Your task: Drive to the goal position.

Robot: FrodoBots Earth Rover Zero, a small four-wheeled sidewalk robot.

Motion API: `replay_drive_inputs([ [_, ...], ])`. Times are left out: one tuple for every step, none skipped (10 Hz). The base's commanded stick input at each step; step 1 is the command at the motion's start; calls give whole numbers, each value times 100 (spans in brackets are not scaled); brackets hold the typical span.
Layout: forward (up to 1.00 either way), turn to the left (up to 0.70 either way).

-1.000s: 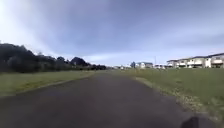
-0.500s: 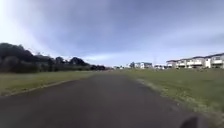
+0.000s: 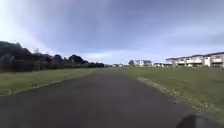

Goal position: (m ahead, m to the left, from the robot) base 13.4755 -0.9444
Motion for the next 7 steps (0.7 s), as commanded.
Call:
replay_drive_inputs([
  [100,0],
  [100,0],
  [100,0],
  [100,0],
  [100,0],
  [100,0],
  [100,0],
])
